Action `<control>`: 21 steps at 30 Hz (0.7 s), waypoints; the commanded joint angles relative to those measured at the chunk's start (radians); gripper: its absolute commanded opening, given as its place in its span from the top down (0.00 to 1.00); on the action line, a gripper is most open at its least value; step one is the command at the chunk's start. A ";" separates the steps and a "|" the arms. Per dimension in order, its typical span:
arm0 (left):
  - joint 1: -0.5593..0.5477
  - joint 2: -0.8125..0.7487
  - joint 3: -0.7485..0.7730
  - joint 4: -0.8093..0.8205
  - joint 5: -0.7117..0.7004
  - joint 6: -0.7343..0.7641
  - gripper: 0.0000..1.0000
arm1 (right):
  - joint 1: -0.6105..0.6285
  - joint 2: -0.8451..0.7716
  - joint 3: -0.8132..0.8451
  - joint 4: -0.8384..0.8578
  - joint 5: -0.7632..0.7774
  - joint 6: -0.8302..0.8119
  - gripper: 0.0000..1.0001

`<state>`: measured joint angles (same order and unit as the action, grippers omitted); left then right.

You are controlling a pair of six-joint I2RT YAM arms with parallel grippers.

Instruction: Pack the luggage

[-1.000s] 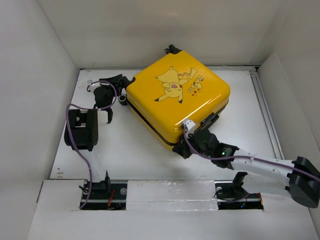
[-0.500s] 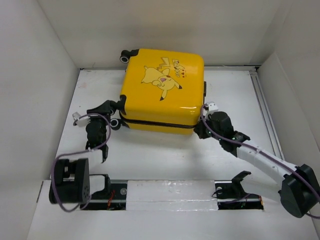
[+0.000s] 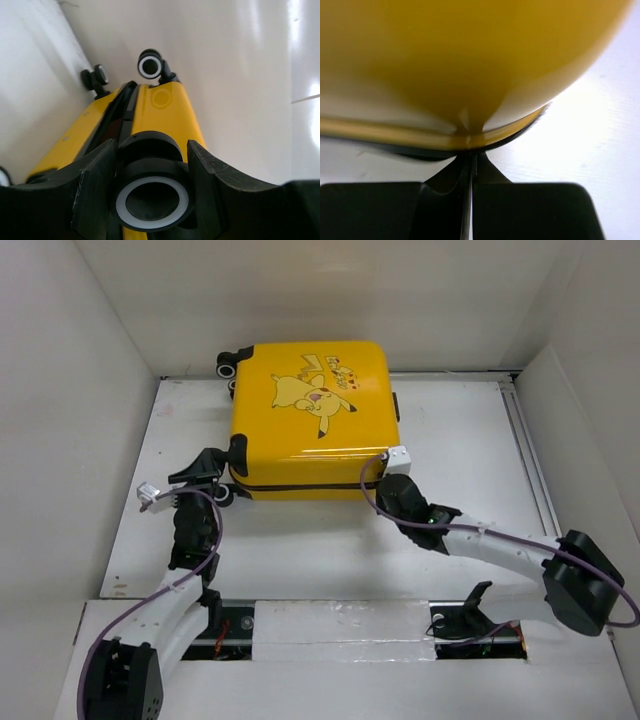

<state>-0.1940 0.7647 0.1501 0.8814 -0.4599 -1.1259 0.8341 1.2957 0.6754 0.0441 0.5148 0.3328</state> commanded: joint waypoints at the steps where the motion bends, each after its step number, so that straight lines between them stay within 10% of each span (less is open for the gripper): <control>1: -0.147 -0.022 -0.007 -0.139 0.485 0.077 1.00 | 0.160 -0.128 -0.002 0.168 -0.300 0.046 1.00; 10: 0.040 -0.028 0.080 -0.250 0.320 0.195 1.00 | 0.089 -0.472 -0.057 -0.190 -0.435 -0.100 1.00; 14: 0.039 0.074 0.100 -0.188 0.378 0.183 1.00 | 0.080 -0.374 -0.082 0.012 -0.642 -0.054 1.00; 21: -0.030 0.154 -0.018 -0.048 0.513 0.130 1.00 | 0.080 -0.020 0.040 0.336 -0.556 0.014 1.00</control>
<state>-0.1493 0.8932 0.1883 0.8219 -0.2596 -0.9947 0.9138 1.1610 0.6056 0.0982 0.0353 0.2798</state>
